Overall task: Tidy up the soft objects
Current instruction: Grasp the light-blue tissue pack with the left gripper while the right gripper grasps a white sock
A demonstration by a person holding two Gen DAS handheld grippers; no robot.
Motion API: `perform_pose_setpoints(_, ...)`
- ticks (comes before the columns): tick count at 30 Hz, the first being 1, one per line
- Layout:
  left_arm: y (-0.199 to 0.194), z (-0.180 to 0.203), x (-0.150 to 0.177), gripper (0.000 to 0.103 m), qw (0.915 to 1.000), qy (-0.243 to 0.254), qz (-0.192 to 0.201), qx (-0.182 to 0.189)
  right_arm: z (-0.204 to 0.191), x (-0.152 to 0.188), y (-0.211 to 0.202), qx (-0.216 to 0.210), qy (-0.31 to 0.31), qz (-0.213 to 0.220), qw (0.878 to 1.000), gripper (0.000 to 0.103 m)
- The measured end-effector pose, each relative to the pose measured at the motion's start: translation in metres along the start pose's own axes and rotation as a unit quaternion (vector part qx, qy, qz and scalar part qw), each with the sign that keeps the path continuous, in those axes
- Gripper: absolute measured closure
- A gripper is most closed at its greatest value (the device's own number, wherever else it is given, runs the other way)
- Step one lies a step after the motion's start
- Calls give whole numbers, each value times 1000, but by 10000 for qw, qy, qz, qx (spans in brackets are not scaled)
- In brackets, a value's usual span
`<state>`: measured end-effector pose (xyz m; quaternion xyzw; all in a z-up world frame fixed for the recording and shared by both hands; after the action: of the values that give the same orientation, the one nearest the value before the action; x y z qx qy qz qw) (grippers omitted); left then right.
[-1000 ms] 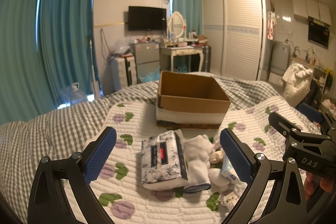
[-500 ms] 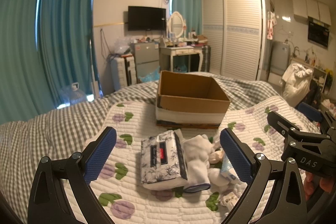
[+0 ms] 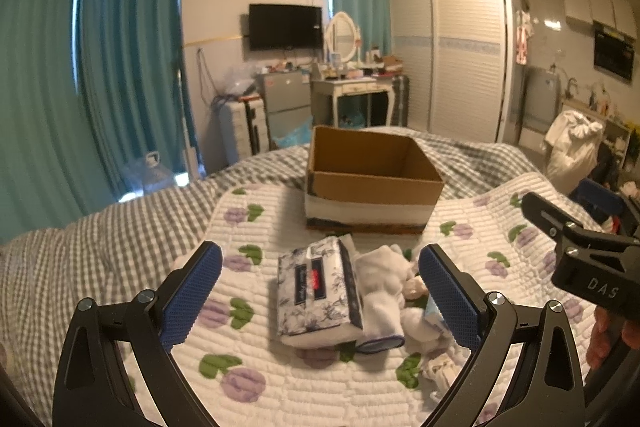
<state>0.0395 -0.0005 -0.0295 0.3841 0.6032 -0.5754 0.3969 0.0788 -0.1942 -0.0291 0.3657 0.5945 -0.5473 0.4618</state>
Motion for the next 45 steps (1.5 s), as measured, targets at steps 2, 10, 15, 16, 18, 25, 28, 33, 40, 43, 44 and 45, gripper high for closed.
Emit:
perform_pose_setpoints(2,-4,-3,5,2,9999,-44,-99,-3,-1,5,-1,-61,-84,-107,9999,0)
perform_pose_setpoints(10,5,-5,56,2,9966,6,-806,-189,-38,90,20,-676,-420,-1302,9883,7)
perform_pose_setpoints(15,16,2,97,2,9901,85,-1377,-248,-73,161,31,-1321,-643,-2140,9657,25)
perform_pose_setpoints(16,18,3,104,2,9885,64,-1491,-247,-76,169,33,-1317,-724,-2176,9644,26)
perform_pose_setpoints(18,19,4,112,2,9860,37,-1648,-257,-76,175,36,-1139,-920,-2070,9673,41)
perform_pose_setpoints(25,23,14,109,2,9850,161,-1698,-260,-58,154,33,-1468,-482,-1997,9676,73)
perform_pose_setpoints(28,27,24,104,3,9852,221,-1688,-204,-49,136,31,-1507,-382,-1830,9707,73)
perform_pose_setpoints(33,34,61,95,3,9850,458,-1662,83,-10,99,36,-1313,-224,-1503,9796,73)
perform_pose_setpoints(40,73,120,99,5,9786,868,-1846,264,52,93,54,-878,-85,-1610,9830,73)
perform_pose_setpoints(43,89,139,101,5,9772,1084,-1792,340,63,100,61,-821,20,-1724,9816,73)
perform_pose_setpoints(44,96,143,103,5,9758,1219,-1789,310,64,101,62,-903,80,-1740,9806,73)
perform_pose_setpoints(45,101,146,105,6,9742,1342,-1795,275,65,102,63,-981,147,-1753,9795,73)
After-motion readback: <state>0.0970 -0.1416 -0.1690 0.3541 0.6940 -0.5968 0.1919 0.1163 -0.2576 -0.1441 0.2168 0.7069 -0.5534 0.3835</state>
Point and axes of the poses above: each gripper's, at about its wrist camera, not at the fingertips, and y roughly the way its jaws point, z to its right, x to its underside, the point moved 6 cm from there along y, roughly the way its jaws point, and after that the axes turned 5 degrees about z, right-handed, at the moved point
